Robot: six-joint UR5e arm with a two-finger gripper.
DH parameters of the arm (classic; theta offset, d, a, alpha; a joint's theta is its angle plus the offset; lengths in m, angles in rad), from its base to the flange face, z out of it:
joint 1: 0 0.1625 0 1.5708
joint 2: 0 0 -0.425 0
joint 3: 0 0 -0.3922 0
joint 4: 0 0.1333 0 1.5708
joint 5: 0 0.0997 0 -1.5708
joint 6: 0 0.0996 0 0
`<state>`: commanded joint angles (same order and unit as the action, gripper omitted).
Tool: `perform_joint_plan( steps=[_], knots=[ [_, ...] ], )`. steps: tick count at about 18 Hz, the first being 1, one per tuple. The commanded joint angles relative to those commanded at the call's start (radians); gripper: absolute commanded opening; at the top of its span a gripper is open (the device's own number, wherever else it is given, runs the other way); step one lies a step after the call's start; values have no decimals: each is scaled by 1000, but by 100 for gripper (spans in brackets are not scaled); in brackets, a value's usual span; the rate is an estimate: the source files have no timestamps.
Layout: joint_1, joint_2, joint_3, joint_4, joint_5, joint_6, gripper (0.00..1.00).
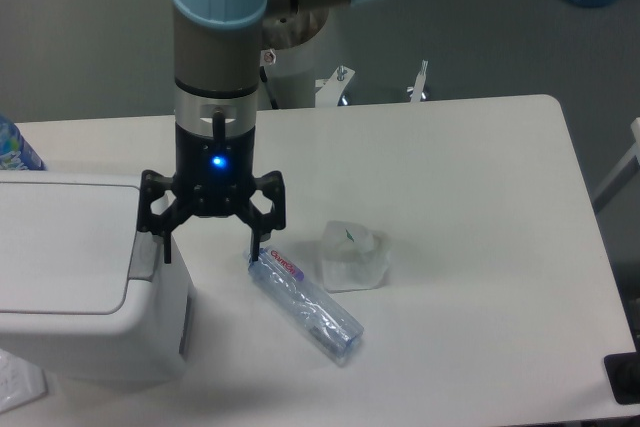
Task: Open the trash can
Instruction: 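Lower the gripper fingers onto the lid edge of the trash bin, then push the trash bin lid open with the gripper fingers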
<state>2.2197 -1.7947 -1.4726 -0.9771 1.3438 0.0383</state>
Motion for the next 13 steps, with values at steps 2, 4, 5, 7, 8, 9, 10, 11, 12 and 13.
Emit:
perform_joint_plan(
  steps=[2,4,5,7,8,9,10,11,12,13],
  knots=[
    [-6,0,-2,0,0,0,100],
    [-12,0,-3,0,2,0,100],
    [-12,0,-3,0,2,0,100],
    [-12,0,-3,0,2,0,100],
    [-12,0,-8,0,2,0,100],
    [-12,0,-11,0,2,0,100],
    [-12,2,-14,0,2,2,100],
    [-14,2,-15,0,2,2,100],
    [-14,2,-15,0,2,2,100],
    [-14,2,-15,0,2,2,100]
  ],
)
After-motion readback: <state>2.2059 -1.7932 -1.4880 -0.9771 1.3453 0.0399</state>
